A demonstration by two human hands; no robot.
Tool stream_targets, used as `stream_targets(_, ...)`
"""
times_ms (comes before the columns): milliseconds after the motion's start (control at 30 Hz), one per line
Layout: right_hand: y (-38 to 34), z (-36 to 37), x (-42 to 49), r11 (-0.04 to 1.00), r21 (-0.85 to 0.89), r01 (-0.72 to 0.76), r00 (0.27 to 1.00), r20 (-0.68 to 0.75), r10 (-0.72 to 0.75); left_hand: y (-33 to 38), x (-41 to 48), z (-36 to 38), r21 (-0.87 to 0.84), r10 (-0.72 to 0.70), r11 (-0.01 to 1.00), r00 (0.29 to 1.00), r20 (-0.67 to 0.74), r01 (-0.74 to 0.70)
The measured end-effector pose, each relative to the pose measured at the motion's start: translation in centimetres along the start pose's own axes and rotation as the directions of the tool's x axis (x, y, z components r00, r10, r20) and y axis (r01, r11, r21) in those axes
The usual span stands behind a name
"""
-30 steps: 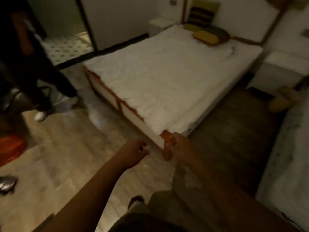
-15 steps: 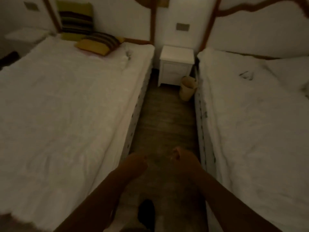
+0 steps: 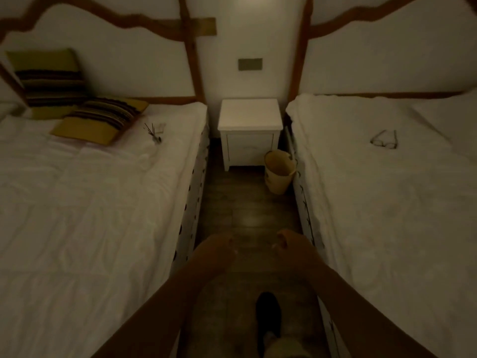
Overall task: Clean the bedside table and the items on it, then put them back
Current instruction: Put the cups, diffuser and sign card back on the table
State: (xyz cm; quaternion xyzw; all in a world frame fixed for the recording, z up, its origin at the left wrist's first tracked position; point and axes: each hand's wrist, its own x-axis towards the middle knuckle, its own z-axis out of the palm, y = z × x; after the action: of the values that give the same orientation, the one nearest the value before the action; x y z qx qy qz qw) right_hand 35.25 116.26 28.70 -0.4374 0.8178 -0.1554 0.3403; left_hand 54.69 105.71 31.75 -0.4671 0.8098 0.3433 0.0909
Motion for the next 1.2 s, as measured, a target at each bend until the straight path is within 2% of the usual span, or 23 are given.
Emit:
stream_targets(167,-4.7,-6.5,13.6,0.996,-0.038,0.080,0.995,0.067,-0.078,2.2,10.9,-7.5,-0.029,-0.053,0.998,0.999,-0.015,0.052)
stream_targets(333,-10.5,-10.5,26.6,0.987,-0.085,0.138,0.982,0.140,-0.126,0.5,21.5,-14.4,-0.041,-0.066,0.997,0.997,-0.039,0.064)
stream_targets(400,-13.2,-11.1,32.7,0.982,-0.100,0.163,0.977,0.158,-0.146,-1.3,26.3,-17.2,-0.035,-0.094,0.995,0.994,-0.058,0.092)
stream_targets(533,-20.0,-11.6,44.3,0.945,-0.141,0.296,0.932,0.260,-0.253,-6.6,34.9,-22.4,-0.169,-0.190,0.971,0.972,-0.137,0.166)
stream_targets(700,-28.8,-10.5,54.6,0.938,-0.091,0.333,0.903,0.317,-0.290,-12.6,42.3,-28.7,-0.254,-0.295,0.938,0.926,-0.234,0.235)
stream_targets(800,-33.6,-9.7,59.9,0.911,-0.089,0.403,0.849,0.409,-0.335,-15.3,45.1,-31.5,-0.383,-0.438,0.867,0.855,-0.278,0.319)
stream_targets(867,-36.3,-8.5,62.8,0.882,-0.085,0.463,0.805,0.457,-0.379,-17.0,46.3,-32.6,-0.448,-0.523,0.819,0.787,-0.328,0.358)
stream_targets(967,-39.3,-5.6,67.5,0.838,-0.028,0.546,0.719,0.529,-0.451,-19.6,47.9,-33.3,-0.550,-0.656,0.718,0.678,-0.331,0.427)
stream_targets(1067,-41.2,-1.8,71.4,0.812,0.037,0.583,0.638,0.599,-0.485,-21.9,49.0,-32.3,-0.652,-0.780,0.588,0.548,-0.301,0.479)
stream_targets(1200,-43.8,5.2,77.3,0.708,0.068,0.703,0.485,0.682,-0.547,-25.6,52.3,-30.3,-0.797,-0.913,0.378,0.333,-0.236,0.471)
